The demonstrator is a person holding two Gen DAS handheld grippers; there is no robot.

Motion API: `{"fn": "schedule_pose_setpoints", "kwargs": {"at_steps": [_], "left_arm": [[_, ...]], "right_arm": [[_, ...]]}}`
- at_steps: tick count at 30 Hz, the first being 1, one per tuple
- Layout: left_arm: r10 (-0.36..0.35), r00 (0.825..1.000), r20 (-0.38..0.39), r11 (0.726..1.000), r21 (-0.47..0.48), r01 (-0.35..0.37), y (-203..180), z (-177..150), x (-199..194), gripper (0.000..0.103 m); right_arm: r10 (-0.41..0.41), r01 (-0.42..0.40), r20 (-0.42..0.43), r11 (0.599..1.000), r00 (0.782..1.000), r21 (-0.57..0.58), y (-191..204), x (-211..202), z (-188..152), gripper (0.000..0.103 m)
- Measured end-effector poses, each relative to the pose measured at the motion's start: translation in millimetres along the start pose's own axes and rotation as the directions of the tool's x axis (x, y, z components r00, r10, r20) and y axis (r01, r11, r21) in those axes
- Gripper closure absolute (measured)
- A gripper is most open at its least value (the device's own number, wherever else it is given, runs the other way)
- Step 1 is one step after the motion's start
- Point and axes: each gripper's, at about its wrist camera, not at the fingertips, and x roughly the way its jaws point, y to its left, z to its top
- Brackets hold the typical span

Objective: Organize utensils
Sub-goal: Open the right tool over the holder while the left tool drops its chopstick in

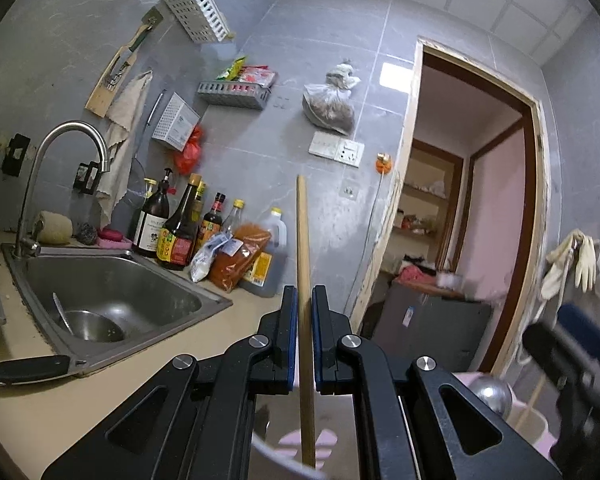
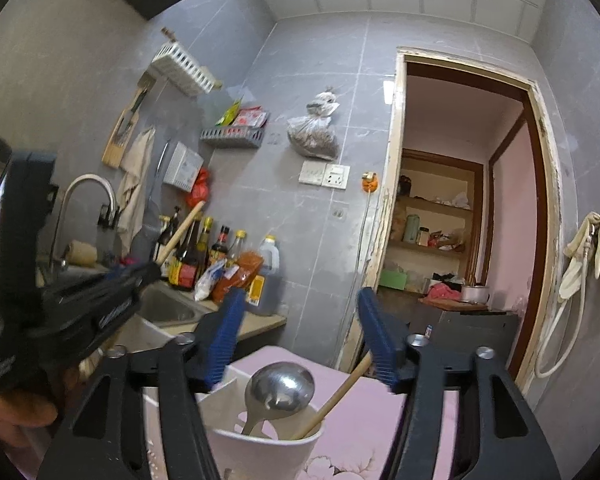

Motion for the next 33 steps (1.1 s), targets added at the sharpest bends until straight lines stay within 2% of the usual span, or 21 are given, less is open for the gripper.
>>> {"fn": "schedule_pose_setpoints", "kwargs": {"at_steps": [3,6,13,15,17,18,24,26,31,33], "left_arm": [[-0.007,0.999,-0.032,1.0,0.013,0.008,0.7,1.1,-1.1,0.098],[-0.025,0.994,-0.103,1.0,0.016,0.027,2.3,-3.3,1.5,0.097],[-0.019,0.993,-0.113,0.999,0.044,0.024,0.5,-9.5,-5.6,0.097],[-0.023,0.992,-0.121,0.999,0.044,0.029,0.9,-10.8,-7.5,0.093],[-0.036,0.991,-0.127,0.998,0.041,0.041,1.2,-11.4,-9.1,0.077],[-0.045,0.99,-0.13,0.998,0.036,0.05,1.2,-11.6,-9.7,0.075],[-0.049,0.99,-0.135,0.998,0.039,0.055,-1.2,-10.7,-13.0,0.074],[-0.045,0.991,-0.128,0.998,0.04,0.051,-1.8,-10.1,-14.6,0.067],[-0.039,0.993,-0.115,0.997,0.067,0.047,-11.7,-3.1,-30.9,0.066],[-0.043,0.992,-0.115,0.996,0.076,0.052,-18.6,-0.2,-38.7,0.061]], "right_arm": [[-0.005,0.005,0.019,1.0,1.0,0.022,-5.0,-5.8,5.2,0.033],[-0.012,0.011,0.038,1.0,0.999,0.026,-7.9,-11.3,10.5,0.03],[-0.024,0.022,0.066,0.999,0.998,0.034,-14.4,-22.5,19.1,0.027],[-0.028,0.026,0.066,0.999,0.997,0.035,-17.6,-27.7,20.2,0.025],[-0.038,0.036,0.069,0.999,0.997,0.032,-20.9,-33.9,20.2,0.022],[-0.044,0.042,0.069,0.999,0.997,0.032,-23.8,-38.5,20.2,0.021],[-0.066,0.065,0.054,0.998,0.996,0.022,-33.7,-58.5,18.1,0.018],[-0.075,0.074,0.052,0.997,0.996,0.018,-36.0,-64.5,18.5,0.016],[-0.102,0.101,0.059,0.995,0.993,0.024,-43.6,-80.3,20.9,0.01],[-0.111,0.11,0.056,0.994,0.992,0.029,-46.8,-86.5,21.7,0.008]]}}
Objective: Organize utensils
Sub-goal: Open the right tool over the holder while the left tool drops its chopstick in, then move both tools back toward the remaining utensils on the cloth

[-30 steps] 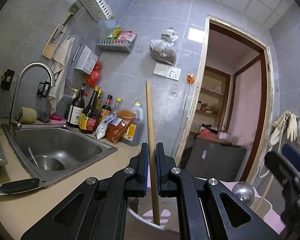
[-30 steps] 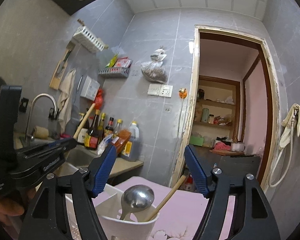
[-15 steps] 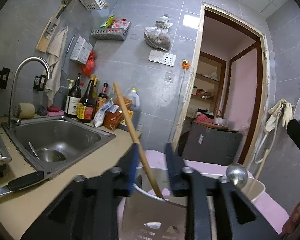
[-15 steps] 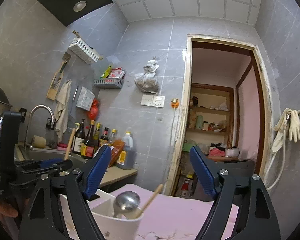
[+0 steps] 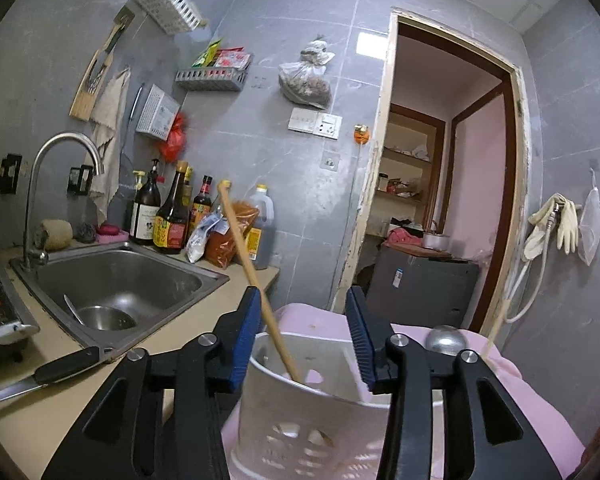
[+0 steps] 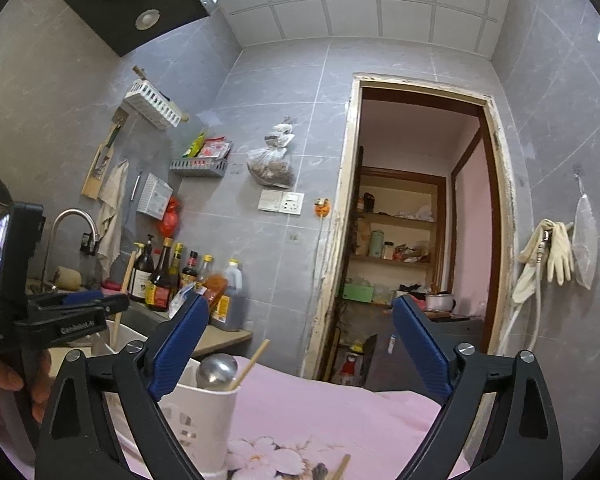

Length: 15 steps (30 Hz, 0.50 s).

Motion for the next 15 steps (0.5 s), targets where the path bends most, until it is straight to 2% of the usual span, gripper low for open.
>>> {"fn": "schedule_pose_setpoints", "kwargs": {"at_steps": [2,7,9,11,15], "left_arm": [[-0.023,1.0,0.001,1.0,0.001,0.023,-7.7,1.6,-10.2,0.05],[-0.078,0.996,-0.032,0.996,0.032,0.079,-30.5,1.1,-28.1,0.039],[-0.107,0.993,-0.055,0.993,0.046,0.11,-42.3,-1.5,-33.7,0.031],[-0.125,0.989,-0.074,0.99,0.061,0.129,-53.4,-4.5,-38.2,0.016],[-0.179,0.976,-0.12,0.98,0.07,0.189,-72.9,-12.2,-43.2,0.009]], "right_arm": [[-0.008,0.008,-0.004,1.0,1.0,0.006,-5.2,-6.8,1.1,0.004],[-0.025,0.026,-0.027,0.999,0.999,0.021,-20.5,-23.4,0.8,0.0],[-0.032,0.033,-0.04,0.999,0.999,0.022,-26.5,-29.5,0.2,0.0],[-0.04,0.041,-0.057,0.999,0.998,0.018,-32.6,-35.8,-1.1,0.0],[-0.053,0.054,-0.092,0.999,0.994,0.006,-45.2,-48.5,-5.1,0.0]]}}
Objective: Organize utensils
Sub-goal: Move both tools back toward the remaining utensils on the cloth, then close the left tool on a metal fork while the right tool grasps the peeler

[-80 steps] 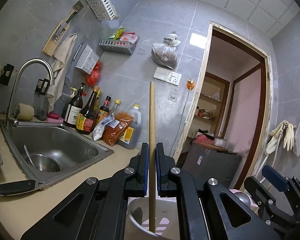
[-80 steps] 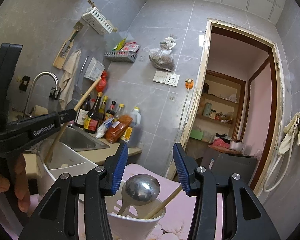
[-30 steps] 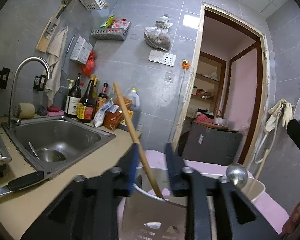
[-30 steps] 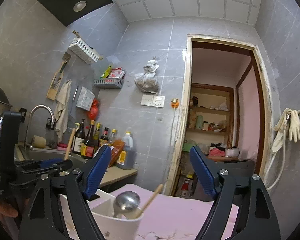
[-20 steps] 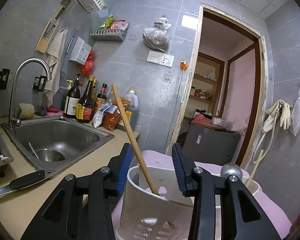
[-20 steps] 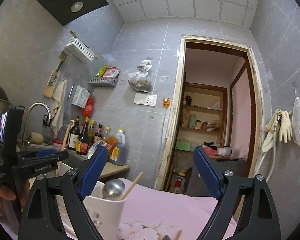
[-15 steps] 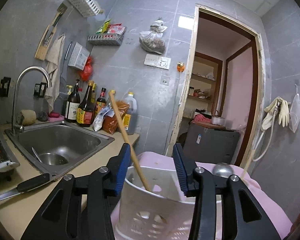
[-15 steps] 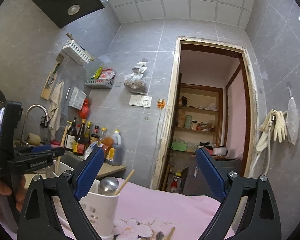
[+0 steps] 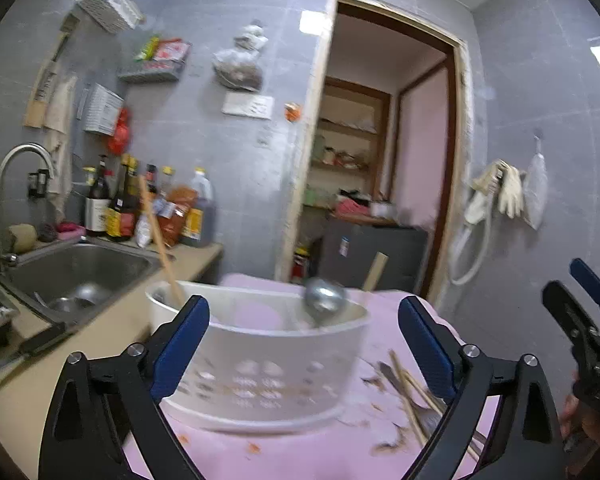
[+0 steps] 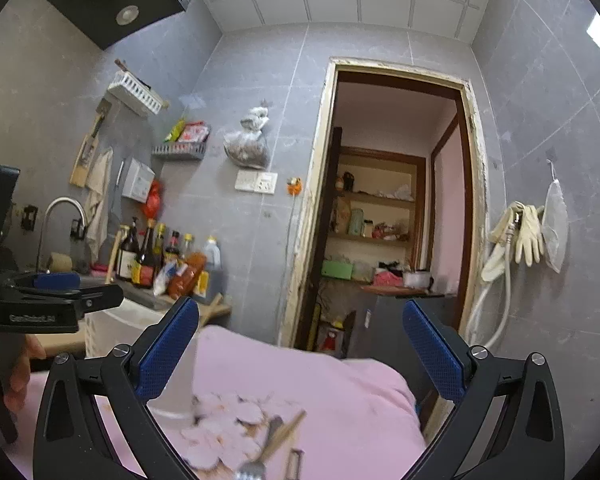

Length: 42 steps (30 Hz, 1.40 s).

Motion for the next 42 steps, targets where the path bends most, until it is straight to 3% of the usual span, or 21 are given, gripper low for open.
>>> {"fn": "schedule_pose_setpoints", "kwargs": {"at_steps": [7,10,15,18,22,24,26,32,42], "left_arm": [[-0.083,0.985,-0.148,0.995,0.033,0.089,-33.0,-12.0,14.4,0.006],[-0.095,0.969,-0.226,0.993,0.041,0.107,-44.3,-20.1,25.2,0.006],[-0.124,0.937,-0.327,0.99,0.027,0.141,-56.5,-30.2,42.8,0.006],[-0.162,0.904,-0.395,0.985,-0.006,0.174,-64.3,-35.0,55.3,0.007],[-0.203,0.858,-0.471,0.978,-0.054,0.201,-74.2,-40.6,72.9,0.008],[-0.211,0.84,-0.5,0.976,-0.06,0.21,-79.0,-43.8,81.6,0.013],[-0.216,0.817,-0.535,0.974,-0.059,0.218,-85.1,-47.3,92.0,0.026],[-0.237,0.751,-0.616,0.97,-0.103,0.222,-89.0,-55.1,122.1,0.044],[-0.289,0.652,-0.701,0.957,-0.196,0.213,-84.9,-64.4,158.4,0.061]], "right_arm": [[0.022,-0.013,-0.139,0.998,0.99,0.062,-34.2,-4.3,-16.3,0.0],[0.044,-0.013,-0.241,0.992,0.97,0.128,-55.2,-0.5,-26.6,0.0],[0.07,0.017,-0.392,0.976,0.917,0.215,-88.9,7.5,-47.6,0.0],[0.086,0.024,-0.468,0.975,0.879,0.223,-99.8,14.8,-61.2,0.003],[0.132,0.004,-0.539,0.969,0.832,0.245,-104.0,23.1,-76.0,0.021],[0.174,-0.01,-0.57,0.96,0.803,0.278,-105.3,27.1,-84.2,0.027],[0.209,-0.026,-0.597,0.954,0.774,0.3,-105.2,30.3,-90.2,0.036],[0.301,-0.108,-0.662,0.942,0.686,0.316,-88.9,39.2,-102.0,0.043],[0.375,-0.217,-0.712,0.926,0.594,0.308,-58.1,46.9,-110.4,0.051]]}}
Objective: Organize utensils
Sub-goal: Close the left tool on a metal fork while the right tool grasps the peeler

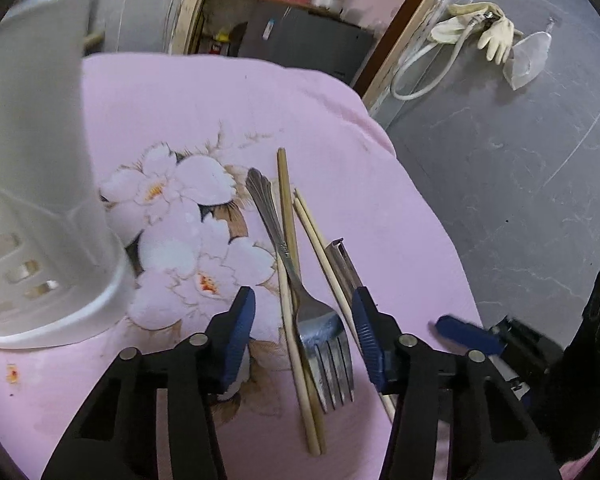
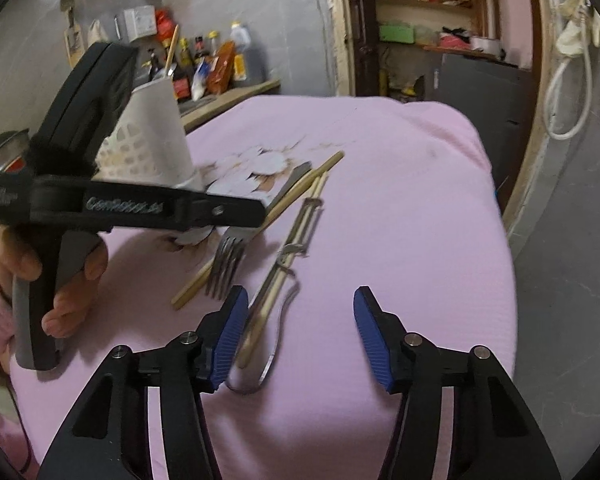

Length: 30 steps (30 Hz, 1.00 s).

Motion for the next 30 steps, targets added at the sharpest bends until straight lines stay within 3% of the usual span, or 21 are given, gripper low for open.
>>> {"fn": "schedule_pose_setpoints", "kwargs": {"at_steps": [7,11,15,25,30], "left_arm": [[-0.014,0.999,-0.036,0.998,-0.069,0.011,8.7,11.0,8.9,0.08],[-0.032,0.999,-0.041,0.994,-0.102,0.028,15.3,13.1,5.4,0.091],[-0.041,0.998,-0.038,0.995,-0.095,0.037,18.6,11.6,-1.7,0.099],[-0.028,0.999,-0.038,0.996,-0.082,0.025,30.5,-2.4,-14.0,0.101],[-0.057,0.998,0.002,0.992,-0.109,0.057,32.7,-2.6,-18.0,0.1]], "right_arm": [[-0.005,0.005,-0.049,1.0,0.999,-0.01,5.6,11.4,1.5,0.056],[-0.012,0.012,-0.054,1.0,0.998,-0.007,5.0,12.5,3.2,0.072],[-0.028,0.028,-0.043,1.0,0.999,-0.002,4.0,10.1,3.5,0.081],[-0.113,0.115,-0.026,0.991,0.993,0.071,-21.7,5.6,6.0,0.086],[-0.1,0.103,-0.041,0.99,0.994,0.098,-30.3,12.1,16.9,0.084]]}}
